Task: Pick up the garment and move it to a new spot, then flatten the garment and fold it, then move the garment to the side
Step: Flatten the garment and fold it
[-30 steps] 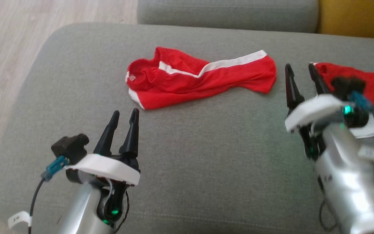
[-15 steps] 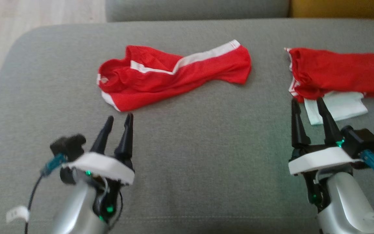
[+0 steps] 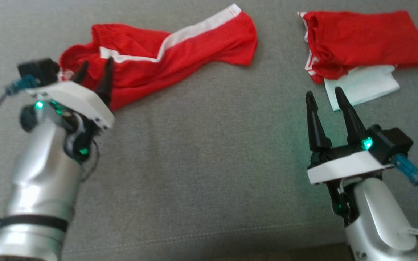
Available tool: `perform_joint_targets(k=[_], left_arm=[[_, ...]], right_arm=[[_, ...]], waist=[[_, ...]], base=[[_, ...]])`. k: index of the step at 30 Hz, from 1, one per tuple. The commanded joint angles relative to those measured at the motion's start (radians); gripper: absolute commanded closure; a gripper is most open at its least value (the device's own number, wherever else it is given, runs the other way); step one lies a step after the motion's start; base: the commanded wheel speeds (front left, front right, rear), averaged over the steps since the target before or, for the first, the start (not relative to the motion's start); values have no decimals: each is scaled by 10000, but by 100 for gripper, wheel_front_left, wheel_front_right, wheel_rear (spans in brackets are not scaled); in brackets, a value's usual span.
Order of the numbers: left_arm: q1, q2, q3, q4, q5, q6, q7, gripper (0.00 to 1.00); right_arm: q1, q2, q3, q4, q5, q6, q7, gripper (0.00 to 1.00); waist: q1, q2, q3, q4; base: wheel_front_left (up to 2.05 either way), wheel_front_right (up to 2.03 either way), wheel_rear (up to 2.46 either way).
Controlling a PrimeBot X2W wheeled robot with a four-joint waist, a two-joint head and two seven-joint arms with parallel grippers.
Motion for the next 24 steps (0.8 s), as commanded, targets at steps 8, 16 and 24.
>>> perform_joint_targets(k=[8,16,24], left_arm=[[-1802,946,-41,1356,561,41,336,0],[-2390,993,-418,2227,590,-61,280,0],[-2598,720,-914,2512,339,-113,152,100]], right_arm=[[-561,58,427,-152,303,65,-202,0],[-636,58,464,28,363,65,-294,0],[-705,58,357,224,291,65,-323,0]], waist=[[0,0,696,-559],[0,0,829,-643],[0,0,739,-534]], base=[[0,0,0],[0,0,0],[0,0,0]])
